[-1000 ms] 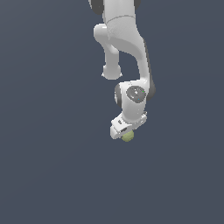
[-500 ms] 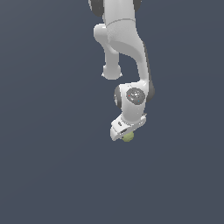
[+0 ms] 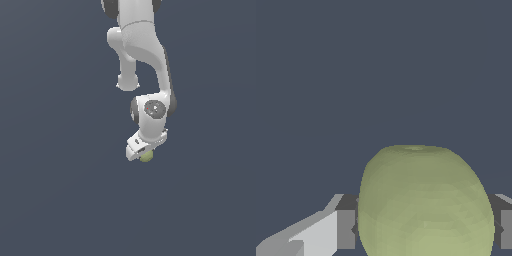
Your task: Pick up the object and move it to a goal position.
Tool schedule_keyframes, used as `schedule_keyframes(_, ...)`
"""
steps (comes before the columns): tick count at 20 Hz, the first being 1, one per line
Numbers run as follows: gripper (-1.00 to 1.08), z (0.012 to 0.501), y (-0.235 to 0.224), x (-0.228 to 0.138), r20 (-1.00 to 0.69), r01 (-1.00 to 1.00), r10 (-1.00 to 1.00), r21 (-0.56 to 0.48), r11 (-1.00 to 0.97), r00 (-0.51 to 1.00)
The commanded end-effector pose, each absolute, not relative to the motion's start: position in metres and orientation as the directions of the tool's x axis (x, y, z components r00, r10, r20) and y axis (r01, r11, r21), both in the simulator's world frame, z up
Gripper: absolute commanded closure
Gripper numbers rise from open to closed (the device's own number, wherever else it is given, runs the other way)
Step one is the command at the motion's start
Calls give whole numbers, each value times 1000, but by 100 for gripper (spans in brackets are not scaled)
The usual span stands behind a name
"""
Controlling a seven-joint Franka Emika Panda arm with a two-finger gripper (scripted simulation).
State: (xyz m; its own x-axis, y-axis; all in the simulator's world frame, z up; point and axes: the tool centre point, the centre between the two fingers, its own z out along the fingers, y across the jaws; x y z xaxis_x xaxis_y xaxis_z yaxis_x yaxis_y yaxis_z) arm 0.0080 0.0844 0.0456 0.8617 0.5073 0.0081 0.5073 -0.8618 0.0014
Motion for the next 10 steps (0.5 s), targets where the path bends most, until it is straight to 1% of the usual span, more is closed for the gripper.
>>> schedule_keyframes(1, 108, 51, 84, 12, 20, 516, 516, 4, -857, 856)
schedule_keyframes(10, 108, 95, 83, 45, 117, 590, 589, 22, -807, 800)
